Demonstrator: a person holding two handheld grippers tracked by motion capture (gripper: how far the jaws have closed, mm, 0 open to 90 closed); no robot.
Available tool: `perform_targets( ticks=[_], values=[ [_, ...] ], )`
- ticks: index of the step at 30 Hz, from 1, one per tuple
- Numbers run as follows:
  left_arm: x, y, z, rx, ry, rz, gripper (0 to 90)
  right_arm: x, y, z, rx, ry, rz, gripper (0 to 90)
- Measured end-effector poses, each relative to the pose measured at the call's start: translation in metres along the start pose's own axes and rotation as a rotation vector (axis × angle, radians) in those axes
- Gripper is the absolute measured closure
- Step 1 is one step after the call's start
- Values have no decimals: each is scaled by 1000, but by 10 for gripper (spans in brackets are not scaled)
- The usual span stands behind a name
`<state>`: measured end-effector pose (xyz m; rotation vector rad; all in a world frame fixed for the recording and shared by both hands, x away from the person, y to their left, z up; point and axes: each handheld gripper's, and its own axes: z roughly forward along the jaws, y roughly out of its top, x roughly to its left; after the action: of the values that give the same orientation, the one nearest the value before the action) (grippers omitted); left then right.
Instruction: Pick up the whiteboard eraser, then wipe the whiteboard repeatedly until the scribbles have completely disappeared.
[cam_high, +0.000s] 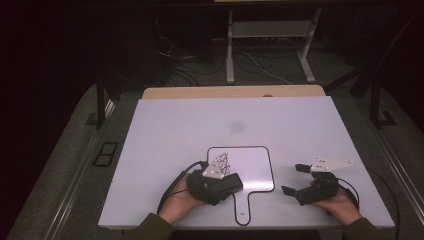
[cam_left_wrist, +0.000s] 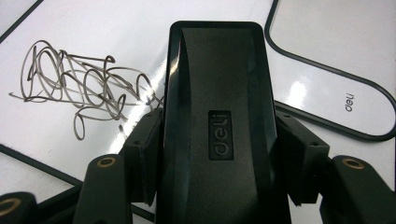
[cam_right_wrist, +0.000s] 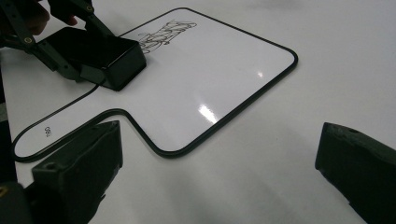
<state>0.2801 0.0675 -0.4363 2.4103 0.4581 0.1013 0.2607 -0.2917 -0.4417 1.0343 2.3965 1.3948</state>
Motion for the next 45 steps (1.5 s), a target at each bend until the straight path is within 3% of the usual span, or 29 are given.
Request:
perform_targets(
  ticks=[6, 12, 22, 45],
  values=[
    [-1, 2, -1, 16, -11, 2, 391, 0, 0, 0, -1, 0, 1, 0],
    [-3, 3, 0, 0, -23, -25, 392, 0, 0, 0, -2, 1, 2, 0],
    [-2, 5, -8, -18, -20, -27, 392, 0, 0, 0, -3, 1, 2, 0],
    [21, 10, -32, -83, 20, -69, 392, -1, 0, 0, -5, -1, 11, 0]
  ],
)
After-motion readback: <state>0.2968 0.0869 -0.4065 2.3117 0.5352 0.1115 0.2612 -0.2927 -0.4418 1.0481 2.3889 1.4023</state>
